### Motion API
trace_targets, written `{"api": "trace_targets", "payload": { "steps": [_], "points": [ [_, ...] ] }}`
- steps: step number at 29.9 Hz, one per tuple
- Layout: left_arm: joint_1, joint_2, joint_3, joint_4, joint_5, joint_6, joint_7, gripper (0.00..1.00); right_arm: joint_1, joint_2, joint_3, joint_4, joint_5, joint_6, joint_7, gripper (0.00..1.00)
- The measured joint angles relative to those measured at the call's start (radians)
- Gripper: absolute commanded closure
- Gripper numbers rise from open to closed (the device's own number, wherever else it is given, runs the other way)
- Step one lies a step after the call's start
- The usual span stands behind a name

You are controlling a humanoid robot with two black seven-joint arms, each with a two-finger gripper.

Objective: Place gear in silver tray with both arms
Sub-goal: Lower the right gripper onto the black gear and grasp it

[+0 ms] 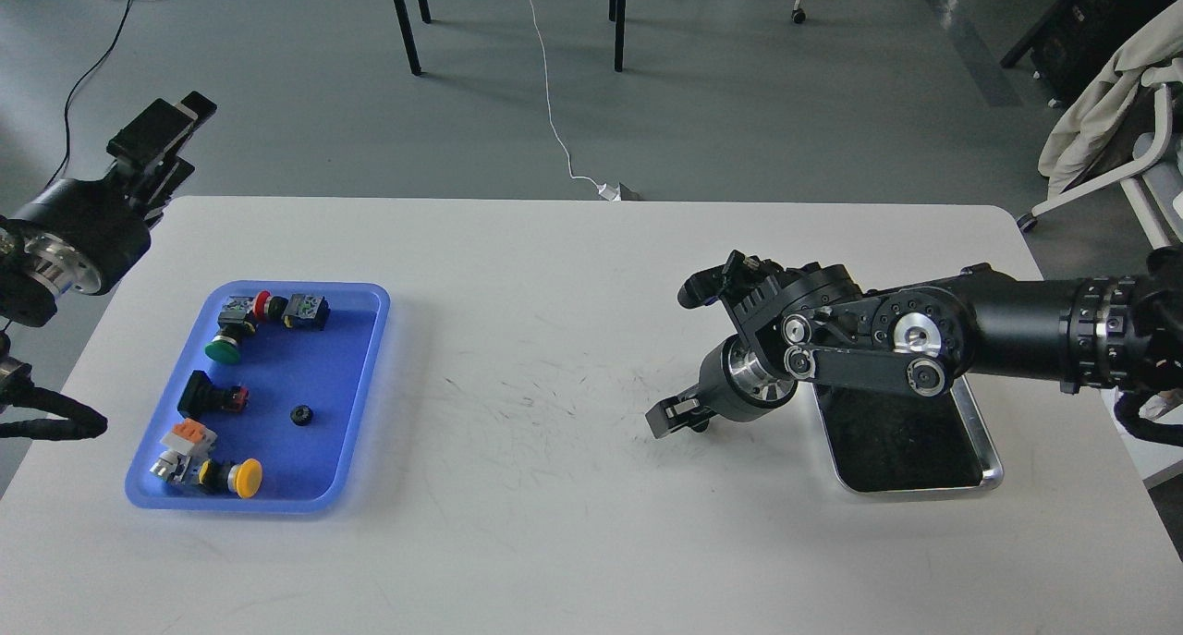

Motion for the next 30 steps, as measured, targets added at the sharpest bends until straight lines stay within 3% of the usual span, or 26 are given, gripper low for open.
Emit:
{"api": "trace_targets", "payload": {
  "steps": [5,13,27,30],
  "points": [
    [0.0,-0.001,0.0,0.0,0.0,0.002,0.0,0.02,0.008,0.003,-0.003,-0.005,0.001,0.0,0.001,0.51],
    [0.0,-0.002,0.0,0.0,0.0,0.002,0.0,0.02,0.009,0.003,-0.006,-0.005,0.001,0.0,0.009,0.59],
    [0.0,-0.002,0.0,0.0,0.0,0.003,0.0,0.02,0.008,-0.004,-0.034,-0.001,0.0,0.0,0.013,0.6],
    [0.0,-0.002,0.0,0.0,0.0,0.003,0.0,0.02,0.008,-0.005,-0.034,0.0,-0.001,0.0,0.013,0.7]
  ]
}}
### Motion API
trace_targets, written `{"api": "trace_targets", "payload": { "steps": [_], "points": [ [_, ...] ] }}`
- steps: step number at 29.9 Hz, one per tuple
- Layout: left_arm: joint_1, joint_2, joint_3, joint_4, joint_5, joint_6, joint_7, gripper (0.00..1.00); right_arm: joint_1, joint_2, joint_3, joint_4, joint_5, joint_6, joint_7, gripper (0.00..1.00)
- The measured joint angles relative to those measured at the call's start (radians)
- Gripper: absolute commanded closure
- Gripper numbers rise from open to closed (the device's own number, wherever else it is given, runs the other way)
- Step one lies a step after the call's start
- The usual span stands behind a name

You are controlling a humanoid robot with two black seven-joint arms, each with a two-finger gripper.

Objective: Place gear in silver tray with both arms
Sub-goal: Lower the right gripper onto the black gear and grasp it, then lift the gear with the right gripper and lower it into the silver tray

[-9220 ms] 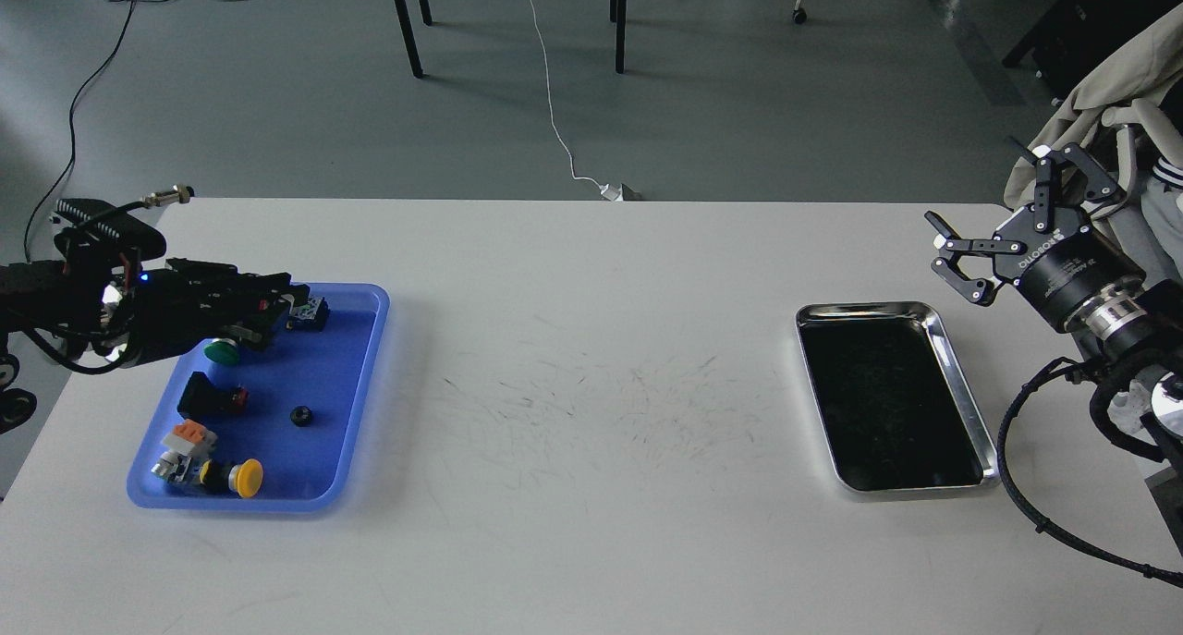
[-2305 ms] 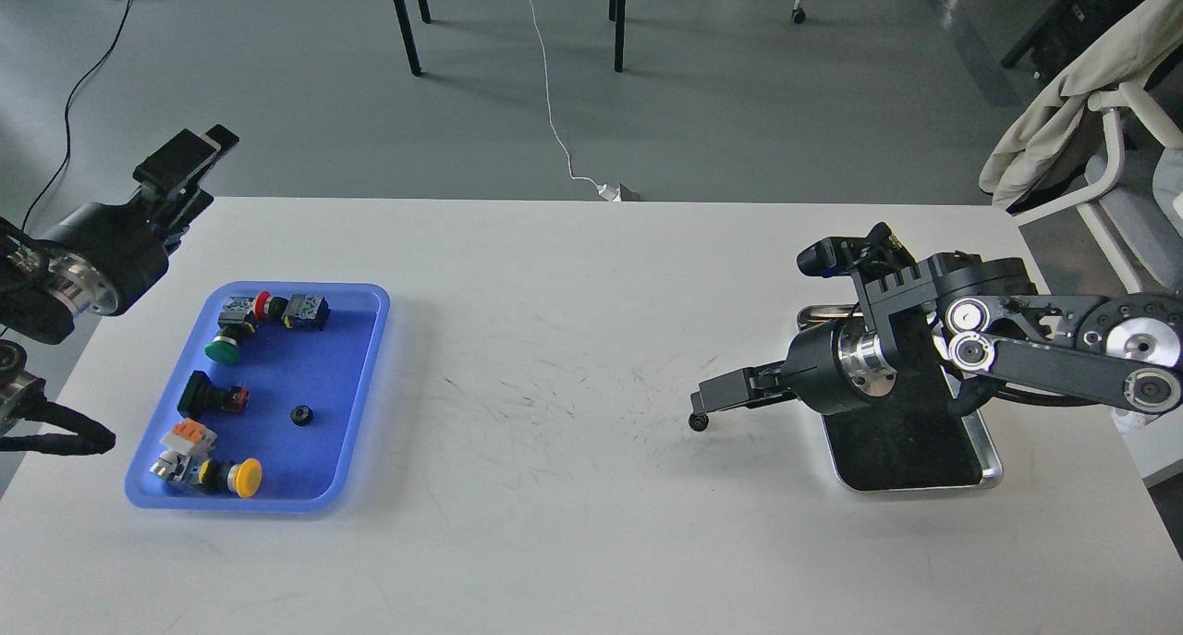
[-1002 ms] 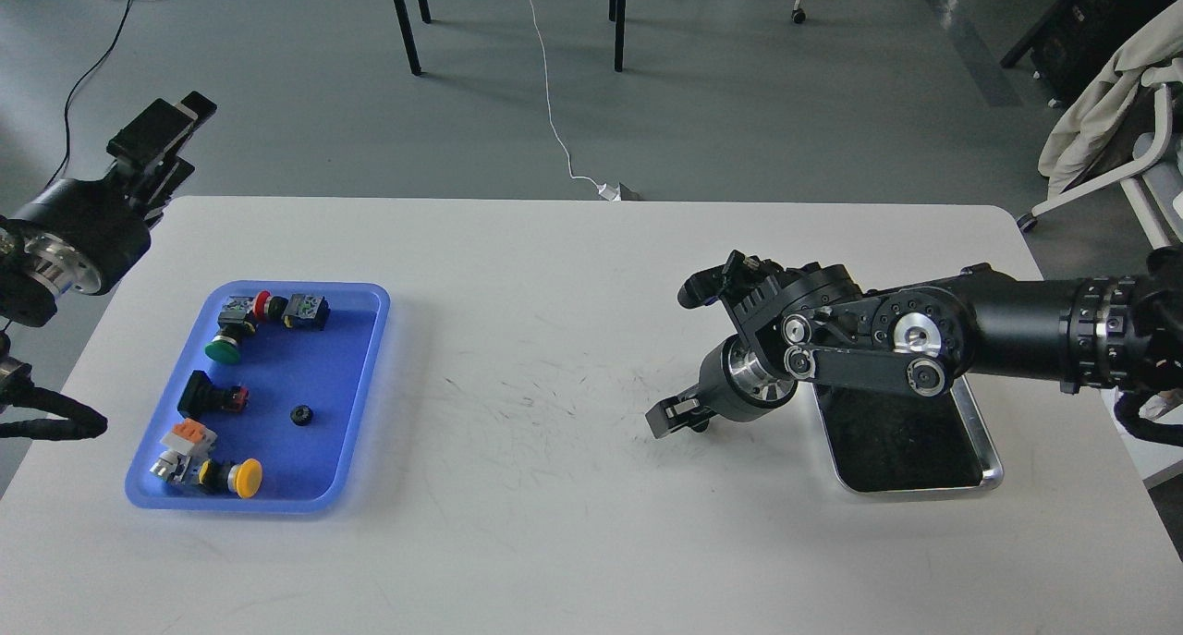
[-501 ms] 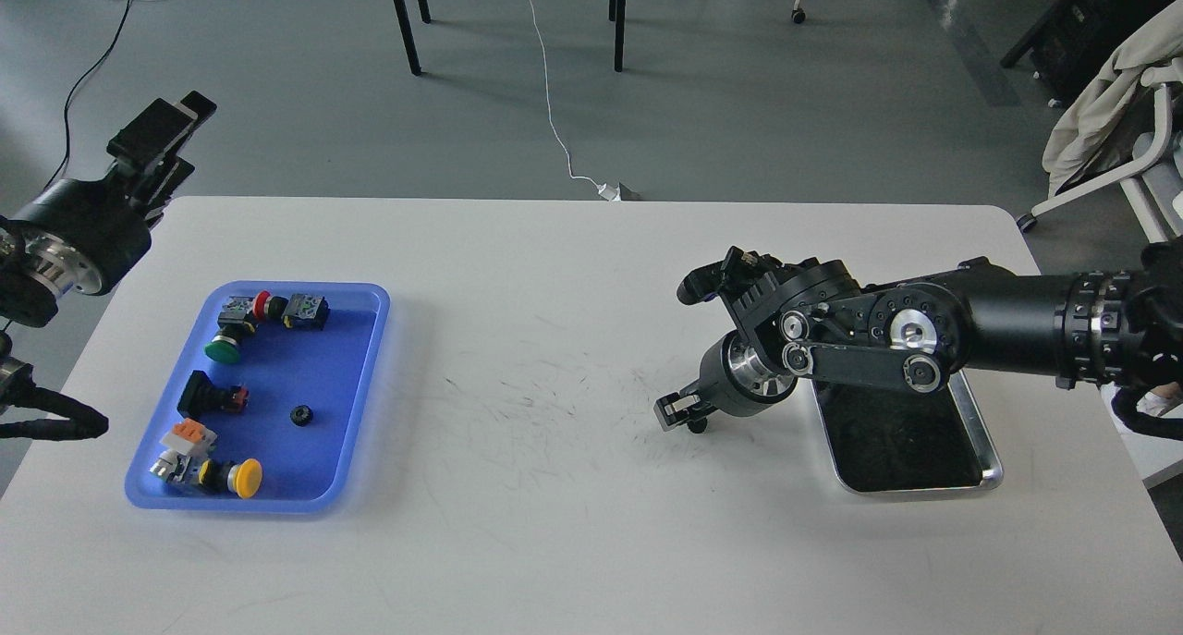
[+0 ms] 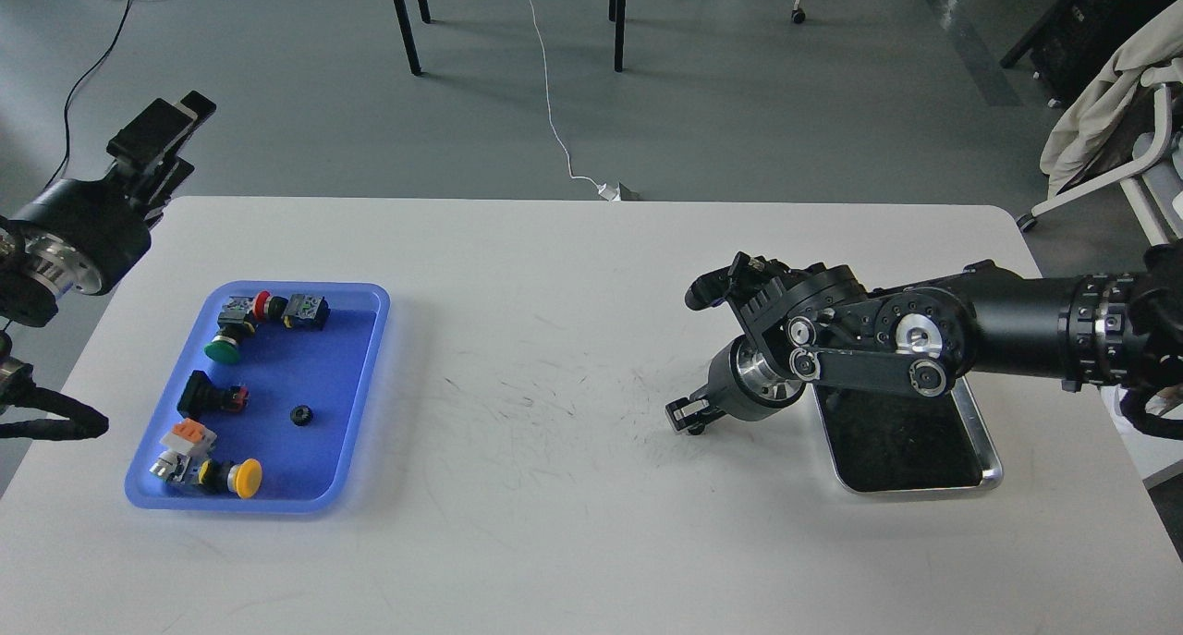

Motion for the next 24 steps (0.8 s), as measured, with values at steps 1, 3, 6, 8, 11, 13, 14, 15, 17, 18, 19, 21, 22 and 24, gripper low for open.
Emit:
{"api": "trace_targets", "payload": {
  "steps": [1,3,6,8,11,13,14,15,17,18,19,21,22,24],
  "points": [
    [0.0,0.0,0.0,0.0,0.0,0.0,0.0,0.02,0.0,0.001,0.0,0.001,0.0,0.0,0.0,0.75],
    [0.0,0.0,0.0,0.0,0.0,0.0,0.0,0.02,-0.001,0.002,0.0,0.003,0.0,0.0,0.0,0.89],
    [0.0,0.0,0.0,0.0,0.0,0.0,0.0,0.02,-0.001,0.003,0.0,0.004,0.0,0.0,0.0,0.98],
    [0.0,0.0,0.0,0.0,0.0,0.0,0.0,0.02,0.001,0.003,0.0,0.005,0.001,0.0,0.002,0.98],
    [0.0,0.0,-0.005,0.001,0.0,0.005,0.0,0.02,0.014,-0.001,0.0,0.008,0.002,0.001,0.004,0.98],
    [0.0,0.001,-0.01,0.001,0.0,0.007,0.0,0.02,0.029,-0.011,0.001,0.01,0.004,0.001,0.004,0.98],
    [0.0,0.001,-0.011,0.001,0.0,0.007,0.0,0.02,0.036,-0.017,0.002,0.013,0.006,0.001,0.005,0.98],
    [0.0,0.001,-0.012,0.001,0.0,0.008,0.0,0.02,0.048,-0.026,0.004,0.016,0.009,0.001,0.005,0.98],
    [0.0,0.002,-0.018,0.001,0.0,0.008,0.0,0.02,0.074,-0.045,0.01,0.034,0.015,0.001,0.005,0.98],
    [0.0,0.002,-0.021,0.001,0.0,0.008,0.0,0.02,0.087,-0.057,0.013,0.045,0.017,0.001,0.005,0.98],
    [-0.001,0.002,-0.022,0.001,0.0,0.008,0.0,0.02,0.101,-0.07,0.015,0.06,0.02,0.001,0.005,0.98],
    [-0.001,0.002,-0.024,0.001,0.0,0.008,0.0,0.02,0.147,-0.114,0.024,0.092,0.027,0.0,0.005,0.98],
    [-0.001,0.002,-0.025,0.001,0.0,0.008,0.0,0.02,0.163,-0.135,0.032,0.107,0.03,0.0,0.005,0.98],
    [-0.001,0.002,-0.026,0.001,0.0,0.008,0.0,0.02,0.197,-0.198,0.058,0.138,0.034,0.0,0.005,0.98]
  ]
}}
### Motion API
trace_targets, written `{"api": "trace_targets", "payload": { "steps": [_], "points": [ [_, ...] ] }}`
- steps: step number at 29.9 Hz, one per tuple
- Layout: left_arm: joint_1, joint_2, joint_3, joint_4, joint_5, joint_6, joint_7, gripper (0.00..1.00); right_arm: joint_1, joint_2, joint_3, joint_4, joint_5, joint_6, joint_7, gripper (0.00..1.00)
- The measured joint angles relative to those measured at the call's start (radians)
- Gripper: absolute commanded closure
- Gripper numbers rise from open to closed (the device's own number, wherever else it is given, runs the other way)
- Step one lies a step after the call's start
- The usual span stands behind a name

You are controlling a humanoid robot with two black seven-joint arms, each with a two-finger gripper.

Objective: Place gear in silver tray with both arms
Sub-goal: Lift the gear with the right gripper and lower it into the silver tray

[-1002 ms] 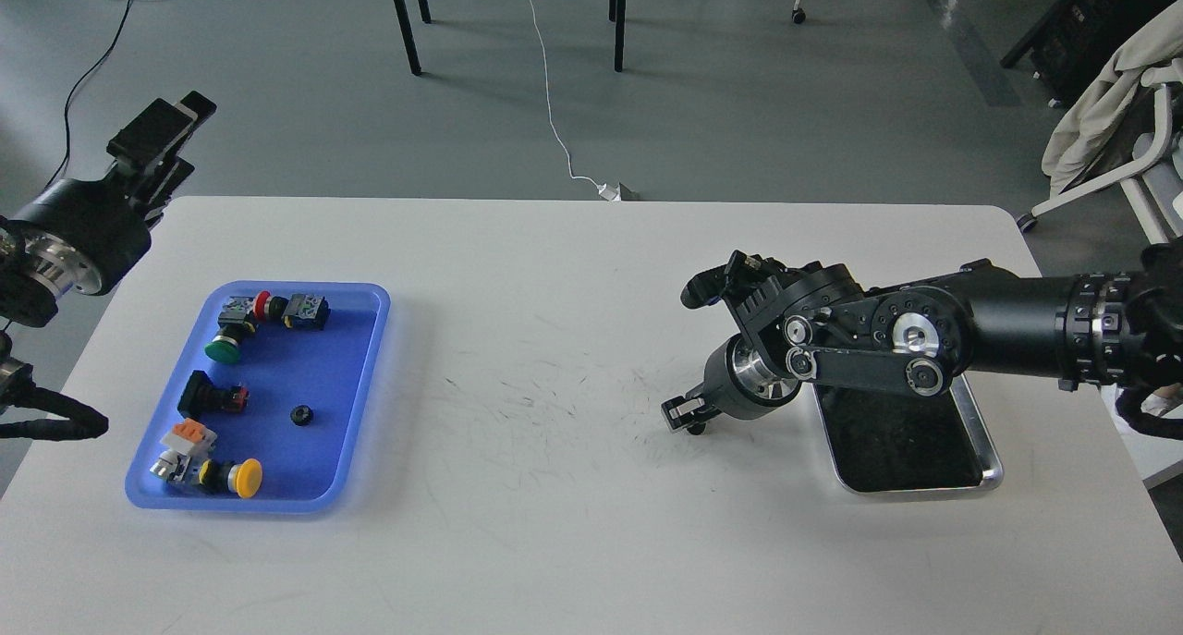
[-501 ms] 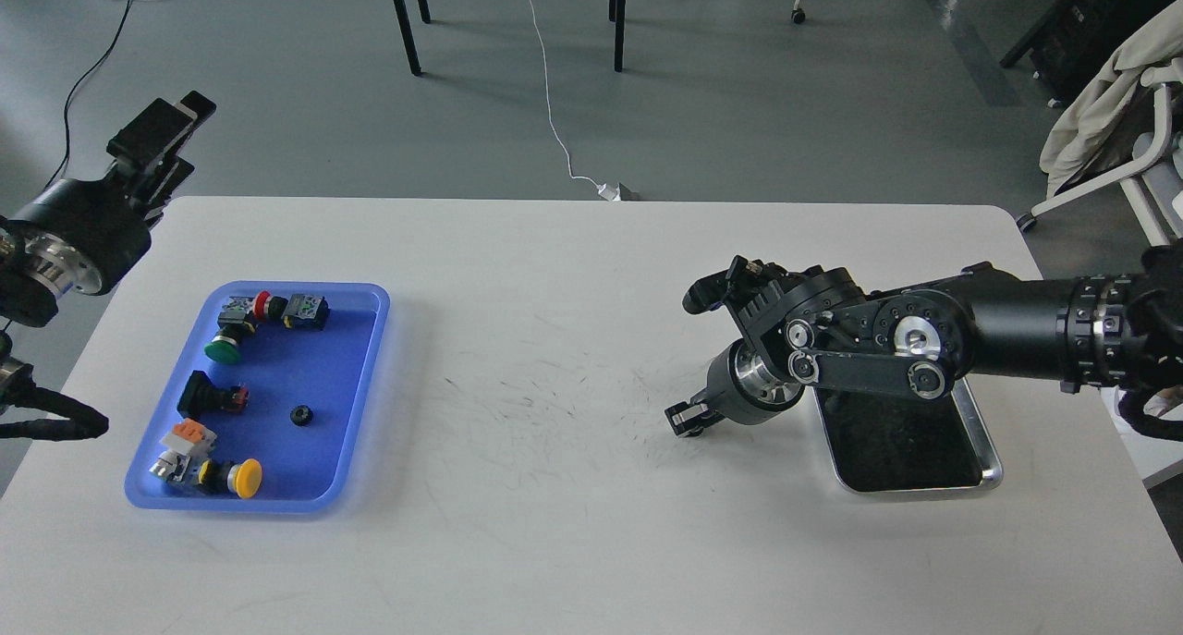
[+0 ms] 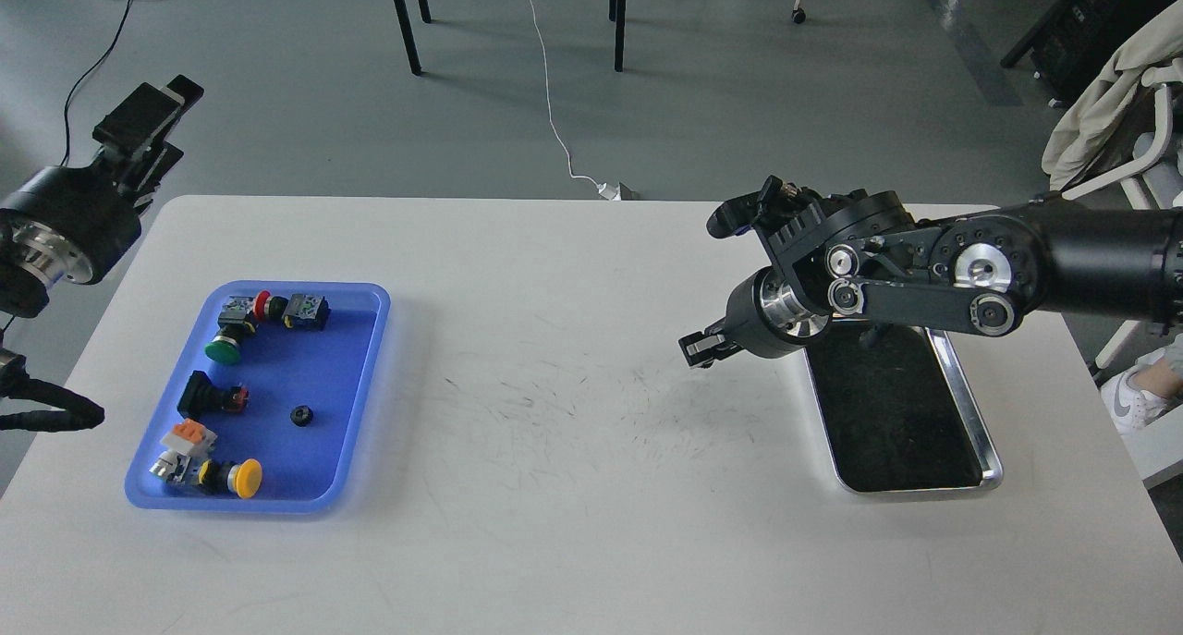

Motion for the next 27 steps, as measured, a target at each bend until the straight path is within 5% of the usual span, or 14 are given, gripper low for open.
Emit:
{"api": "trace_targets", "payload": {
  "steps": [12,27],
  "points": [
    [0.0,-0.013,0.002,0.0,0.003,0.0,0.001,0.02,-0.054,-0.429,0.045,0.082,-0.171,0.0,0.033,0.98],
    [-0.001,-0.037,0.004,0.002,0.007,0.0,0.003,0.02,-0.33,-0.356,0.154,-0.066,-0.266,0.0,0.04,0.98]
  ]
}}
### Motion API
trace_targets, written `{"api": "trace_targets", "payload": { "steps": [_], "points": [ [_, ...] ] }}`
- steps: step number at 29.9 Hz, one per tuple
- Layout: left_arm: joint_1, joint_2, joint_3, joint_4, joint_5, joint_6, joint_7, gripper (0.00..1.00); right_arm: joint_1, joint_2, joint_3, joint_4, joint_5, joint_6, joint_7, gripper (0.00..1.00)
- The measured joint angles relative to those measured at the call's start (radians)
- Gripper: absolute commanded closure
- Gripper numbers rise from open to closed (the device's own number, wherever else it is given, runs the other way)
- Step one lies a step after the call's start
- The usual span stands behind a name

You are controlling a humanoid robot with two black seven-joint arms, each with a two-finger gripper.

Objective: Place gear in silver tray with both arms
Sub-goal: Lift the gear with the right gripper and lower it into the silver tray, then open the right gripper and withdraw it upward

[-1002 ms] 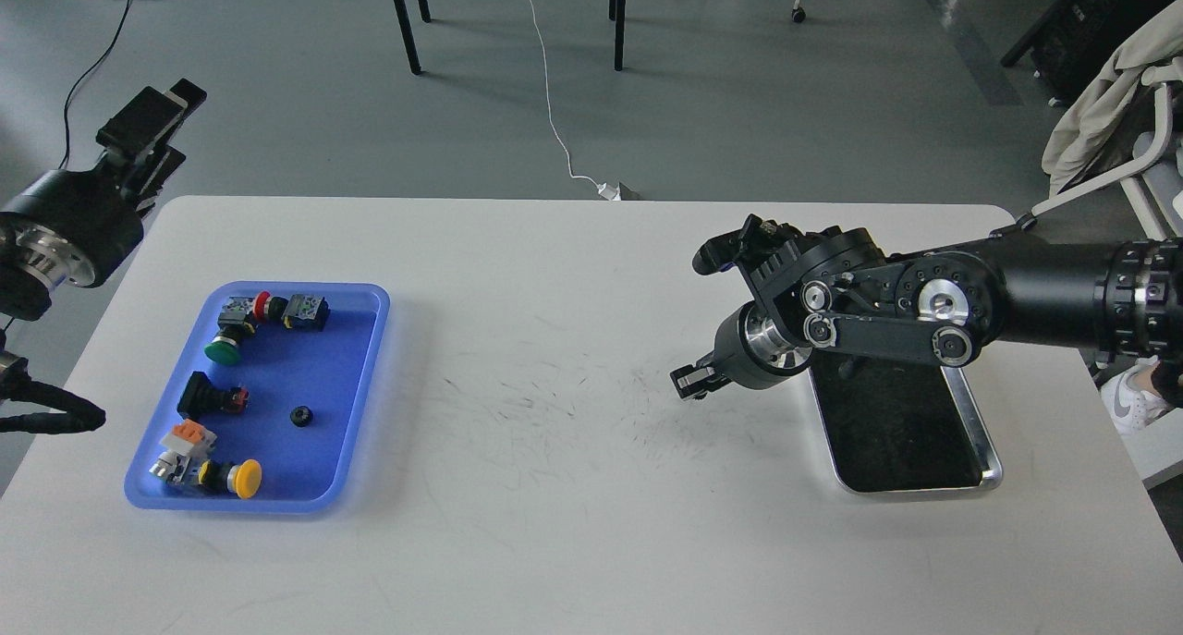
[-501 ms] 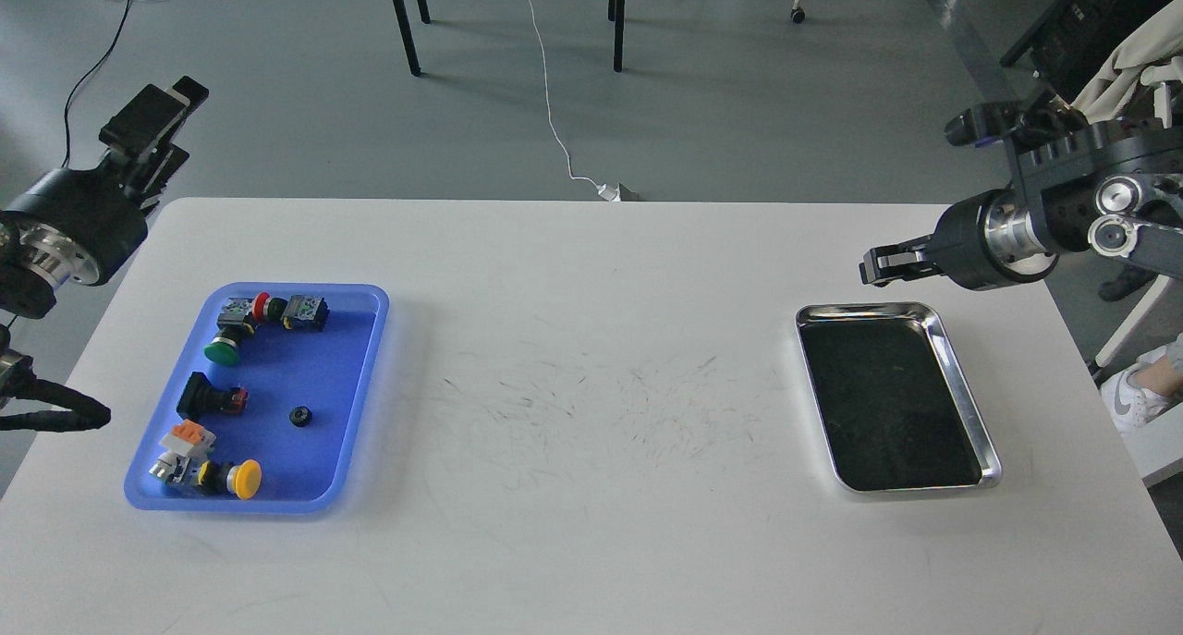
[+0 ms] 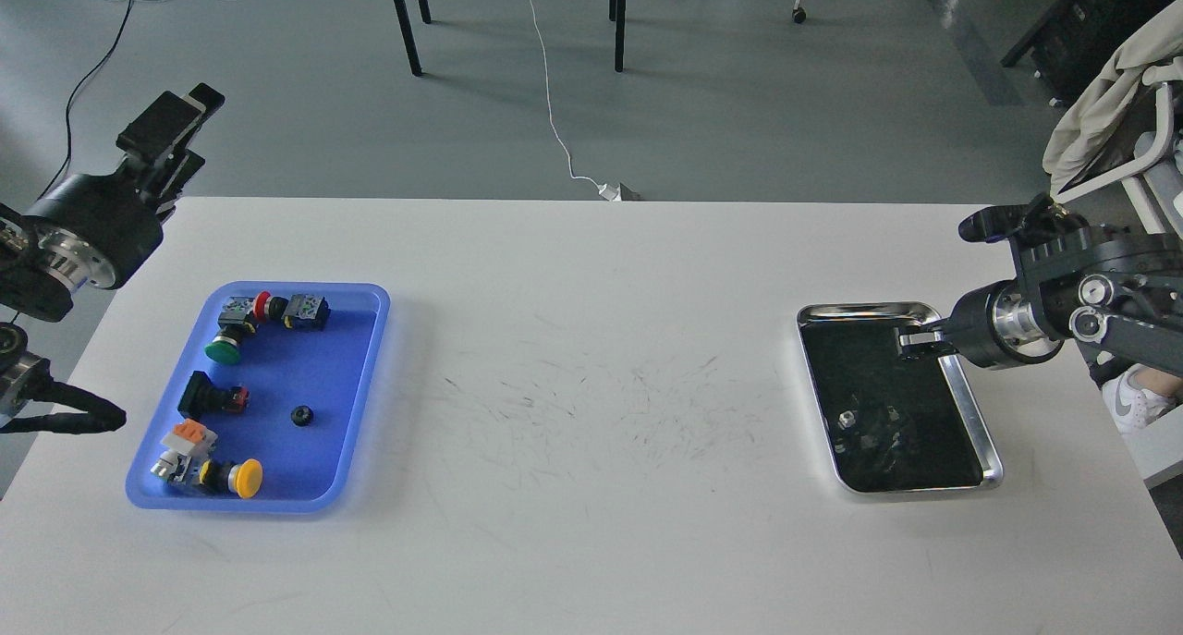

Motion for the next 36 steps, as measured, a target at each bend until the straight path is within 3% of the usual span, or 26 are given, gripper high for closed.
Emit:
{"api": "trace_targets", "payload": {
  "steps": [5,7,12,13,15,20,25,32,36],
  "points": [
    [0.0,0.0,0.0,0.001,0.0,0.0,0.0,0.02,-0.039,0.062,0.0,-0.051,-0.05,0.0,-0.001,0.98],
    [0.0,0.0,0.0,0.001,0.0,0.0,0.0,0.02,-0.043,0.077,0.0,-0.067,-0.053,0.0,-0.001,0.91],
    [0.0,0.0,0.001,0.001,0.0,0.0,0.0,0.02,-0.046,0.086,0.002,-0.079,-0.054,0.0,0.0,0.63],
    [0.0,-0.001,0.001,0.001,0.0,0.0,0.0,0.02,-0.046,0.086,0.002,-0.079,-0.054,0.0,0.0,0.52],
    [0.0,-0.001,0.001,0.001,-0.001,0.0,-0.001,0.02,-0.046,0.086,0.003,-0.079,-0.054,0.0,0.001,0.18],
    [0.001,-0.001,0.002,0.001,-0.001,0.0,-0.001,0.02,-0.045,0.083,0.016,-0.076,-0.048,0.0,0.002,0.09],
    [0.001,-0.001,0.002,0.003,-0.001,0.0,-0.002,0.02,-0.038,0.067,0.08,-0.056,-0.034,0.0,0.002,0.07],
    [0.001,-0.001,0.007,0.005,0.001,0.0,0.0,0.02,-0.032,-0.05,0.322,-0.005,0.061,0.0,0.001,0.06],
    [0.001,0.009,0.009,0.005,0.001,-0.004,0.005,0.02,-0.075,-0.095,0.528,-0.059,0.288,0.0,0.002,0.06]
  ]
}}
